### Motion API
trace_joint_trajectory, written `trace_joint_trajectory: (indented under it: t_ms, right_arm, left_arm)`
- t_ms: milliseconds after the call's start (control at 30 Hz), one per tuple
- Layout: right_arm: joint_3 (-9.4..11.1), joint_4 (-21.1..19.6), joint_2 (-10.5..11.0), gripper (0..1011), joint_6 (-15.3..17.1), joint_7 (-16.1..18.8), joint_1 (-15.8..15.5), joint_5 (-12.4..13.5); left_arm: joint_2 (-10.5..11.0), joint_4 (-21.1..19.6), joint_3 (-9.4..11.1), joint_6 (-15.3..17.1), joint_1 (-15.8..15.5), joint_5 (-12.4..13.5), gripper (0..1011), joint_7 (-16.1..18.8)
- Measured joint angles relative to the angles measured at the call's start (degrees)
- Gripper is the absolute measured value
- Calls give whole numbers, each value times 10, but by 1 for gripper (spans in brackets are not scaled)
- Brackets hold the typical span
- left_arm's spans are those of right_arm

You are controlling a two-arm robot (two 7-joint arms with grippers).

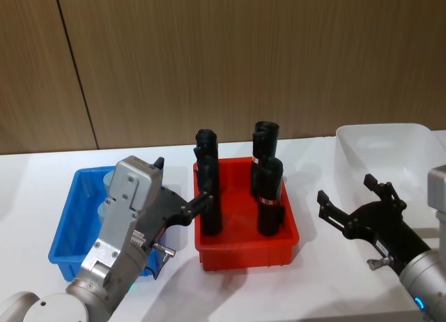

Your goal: Pick the cotton swabs from the blue box and place them into the white box.

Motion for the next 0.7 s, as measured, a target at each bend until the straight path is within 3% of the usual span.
trace_joint_trajectory:
  t_ms: [700]
  right_arm:
    - [0,0,0,1002,0,0,0,0]
  left_arm:
    - [0,0,0,0,0,0,1003,0]
